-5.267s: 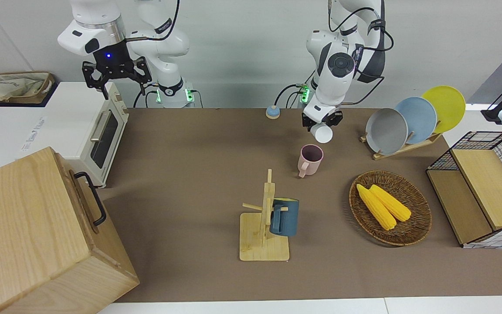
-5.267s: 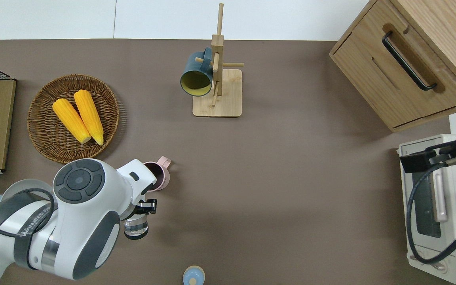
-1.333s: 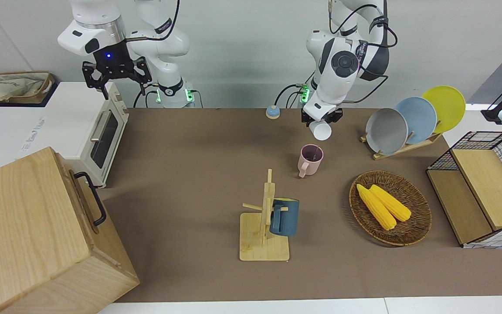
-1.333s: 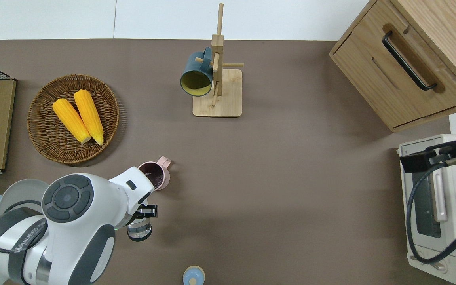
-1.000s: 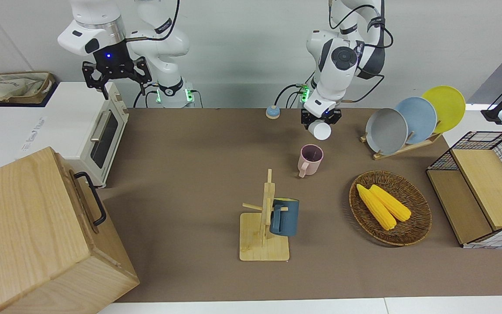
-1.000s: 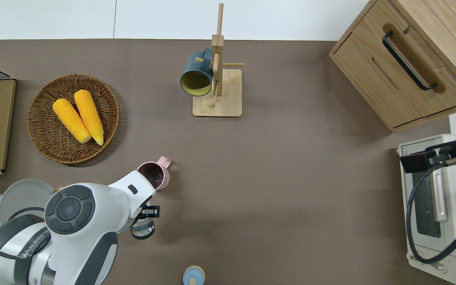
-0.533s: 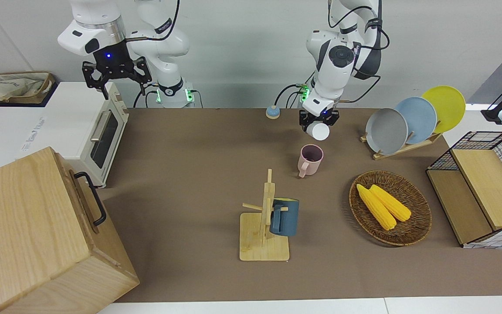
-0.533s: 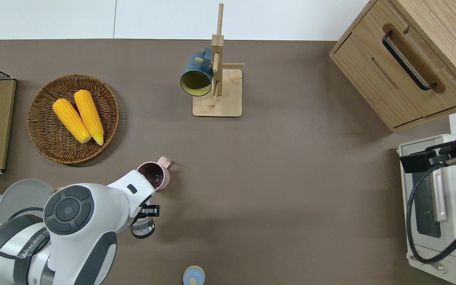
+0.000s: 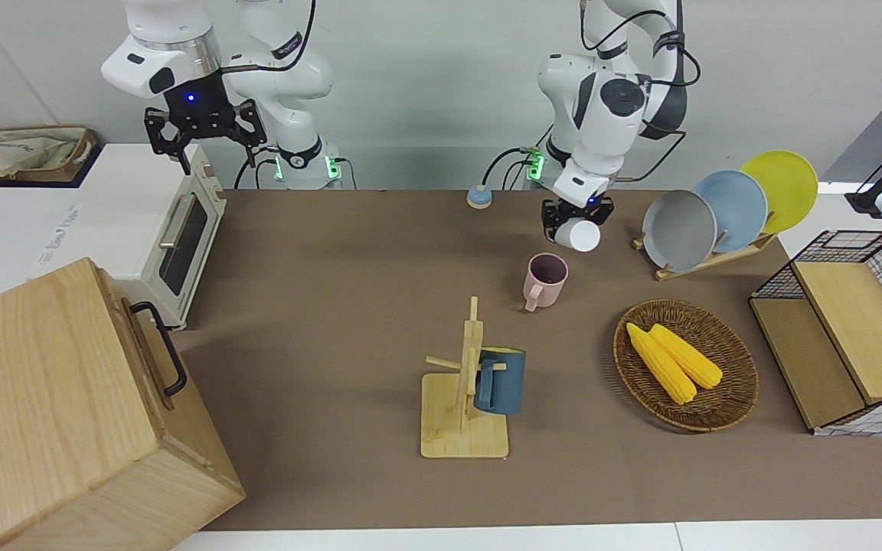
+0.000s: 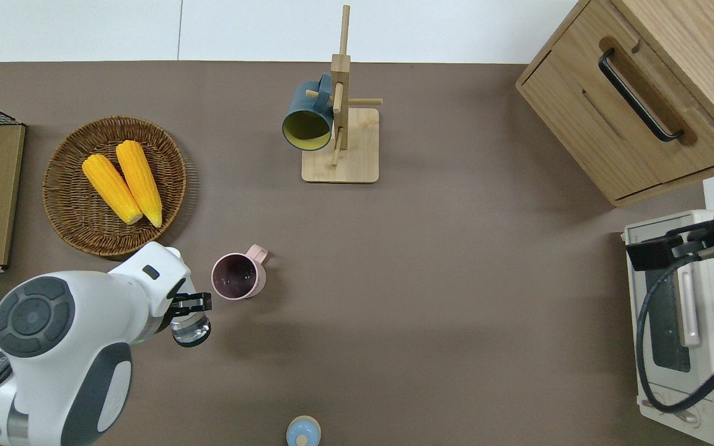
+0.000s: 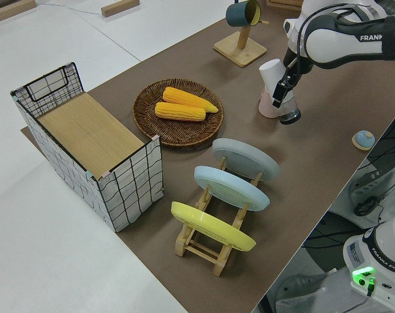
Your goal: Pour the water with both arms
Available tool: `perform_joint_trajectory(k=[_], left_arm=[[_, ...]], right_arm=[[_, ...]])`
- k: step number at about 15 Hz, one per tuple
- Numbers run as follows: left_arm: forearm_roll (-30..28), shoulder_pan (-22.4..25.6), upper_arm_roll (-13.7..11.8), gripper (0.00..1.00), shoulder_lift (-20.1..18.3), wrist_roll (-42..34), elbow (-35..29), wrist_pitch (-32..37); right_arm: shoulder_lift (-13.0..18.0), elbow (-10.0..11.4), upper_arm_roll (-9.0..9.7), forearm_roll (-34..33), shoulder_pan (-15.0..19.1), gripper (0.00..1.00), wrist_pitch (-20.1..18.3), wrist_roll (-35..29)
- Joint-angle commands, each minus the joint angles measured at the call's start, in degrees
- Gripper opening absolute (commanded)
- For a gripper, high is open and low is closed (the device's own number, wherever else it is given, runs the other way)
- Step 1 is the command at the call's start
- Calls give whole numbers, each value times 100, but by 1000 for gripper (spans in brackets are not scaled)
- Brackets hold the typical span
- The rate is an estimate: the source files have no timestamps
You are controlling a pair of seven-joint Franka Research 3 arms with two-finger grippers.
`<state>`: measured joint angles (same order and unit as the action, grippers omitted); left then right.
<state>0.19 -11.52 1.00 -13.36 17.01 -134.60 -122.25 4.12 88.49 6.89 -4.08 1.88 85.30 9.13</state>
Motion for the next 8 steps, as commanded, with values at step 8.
perform_joint_trajectory(k=[8], left_arm=[[833, 1195, 32, 0, 131, 417, 477, -1415]], right_arm=[[27, 28, 5, 3, 15, 992, -58, 98]])
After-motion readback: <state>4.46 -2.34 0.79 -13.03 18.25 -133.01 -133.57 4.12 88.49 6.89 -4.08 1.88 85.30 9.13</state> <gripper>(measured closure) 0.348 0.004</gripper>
